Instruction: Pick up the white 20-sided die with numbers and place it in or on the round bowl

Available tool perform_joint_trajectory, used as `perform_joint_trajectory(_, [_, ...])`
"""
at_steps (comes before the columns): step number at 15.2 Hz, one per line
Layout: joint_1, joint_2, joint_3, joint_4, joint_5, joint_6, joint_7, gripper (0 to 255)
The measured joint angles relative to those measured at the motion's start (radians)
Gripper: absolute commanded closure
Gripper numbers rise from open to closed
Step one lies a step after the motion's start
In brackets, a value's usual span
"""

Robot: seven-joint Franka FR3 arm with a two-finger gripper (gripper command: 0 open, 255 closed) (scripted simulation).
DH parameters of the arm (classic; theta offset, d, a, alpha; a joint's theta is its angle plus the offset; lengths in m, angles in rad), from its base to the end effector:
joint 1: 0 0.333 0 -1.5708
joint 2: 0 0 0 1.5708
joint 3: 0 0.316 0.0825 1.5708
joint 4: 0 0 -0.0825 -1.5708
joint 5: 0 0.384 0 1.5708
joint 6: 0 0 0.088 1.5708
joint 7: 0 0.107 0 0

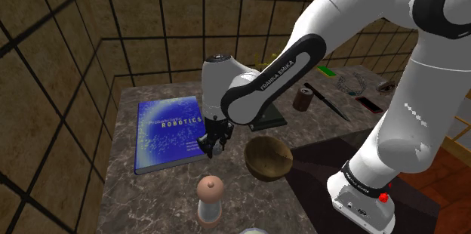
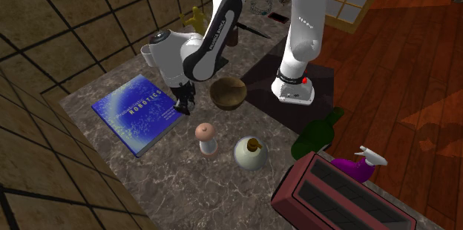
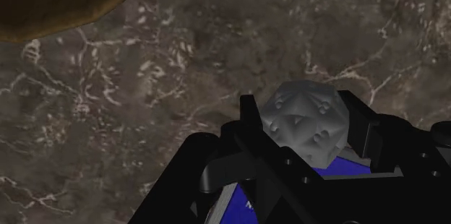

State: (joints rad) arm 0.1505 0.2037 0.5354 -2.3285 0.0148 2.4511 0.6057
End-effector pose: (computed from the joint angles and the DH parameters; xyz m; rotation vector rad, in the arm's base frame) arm 0.3955 0.3276 0.2590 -3.0775 -0.0957 0.1702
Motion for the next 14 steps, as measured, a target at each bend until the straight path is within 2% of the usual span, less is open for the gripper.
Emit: perform_joint_trajectory(14, [-0.024,-0.157,0.023,0.046,0.1,-0.185,-0.059,255])
